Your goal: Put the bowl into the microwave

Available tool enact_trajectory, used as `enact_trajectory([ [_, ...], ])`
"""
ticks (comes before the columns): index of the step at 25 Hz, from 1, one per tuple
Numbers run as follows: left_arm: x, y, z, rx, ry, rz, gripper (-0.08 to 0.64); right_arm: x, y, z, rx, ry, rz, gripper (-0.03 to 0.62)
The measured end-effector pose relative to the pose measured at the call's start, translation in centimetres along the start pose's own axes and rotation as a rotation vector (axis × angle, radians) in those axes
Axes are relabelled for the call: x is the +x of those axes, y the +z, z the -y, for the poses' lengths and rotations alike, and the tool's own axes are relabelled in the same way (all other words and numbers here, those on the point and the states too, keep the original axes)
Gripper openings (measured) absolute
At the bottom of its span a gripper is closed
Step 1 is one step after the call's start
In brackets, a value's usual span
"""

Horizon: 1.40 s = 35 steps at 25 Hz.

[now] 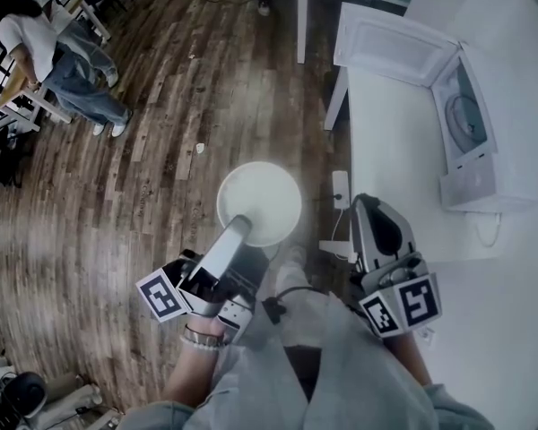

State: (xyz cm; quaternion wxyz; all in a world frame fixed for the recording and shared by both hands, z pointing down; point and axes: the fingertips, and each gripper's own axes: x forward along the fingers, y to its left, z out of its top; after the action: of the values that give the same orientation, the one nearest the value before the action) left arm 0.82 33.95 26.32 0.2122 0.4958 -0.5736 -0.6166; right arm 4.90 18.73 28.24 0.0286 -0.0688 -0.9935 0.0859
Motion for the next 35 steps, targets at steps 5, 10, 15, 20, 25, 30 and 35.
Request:
enact_trajectory([
  [5, 4.3, 1.4, -1.5, 0.006, -0.012, -0.02, 0.258, 2.2, 0.4, 3.8, 0.006, -0.027, 0.006, 0.002],
  [10, 8.4, 1.9, -3.3, -0.016, -0.011, -0.05, 0.258, 3.7, 0.6, 7.6, 0.023, -0.067, 0.009, 0.002],
  [15, 11.6, 1.6, -4.4, -0.023, -0.01, -0.102, 0.258, 4.5, 0.5, 10.6, 0.052, -0.11, 0.008, 0.002],
  [20, 13.8, 0.9, -5.1, -0.042, -0.014, -0.147, 0.258, 4.1, 0.6, 12.2, 0.057, -0.15, 0.015, 0.002],
  [25, 16.1, 0.3, -5.6, -0.064, -0.026, -0.205, 0.258, 3.7, 1.2, 14.0, 0.056, -0.208, 0.036, 0.002],
  [30, 18.6, -0.3, -7.0, -0.111, -0.049, -0.269, 0.258, 3.4, 1.1, 15.9, 0.05, -0.28, 0.047, 0.002],
  [35, 22.4, -1.1, -8.8, -0.177, -0.081, -0.381, 0.258, 3.0, 1.0, 18.0, 0.049, -0.395, 0.054, 0.003],
])
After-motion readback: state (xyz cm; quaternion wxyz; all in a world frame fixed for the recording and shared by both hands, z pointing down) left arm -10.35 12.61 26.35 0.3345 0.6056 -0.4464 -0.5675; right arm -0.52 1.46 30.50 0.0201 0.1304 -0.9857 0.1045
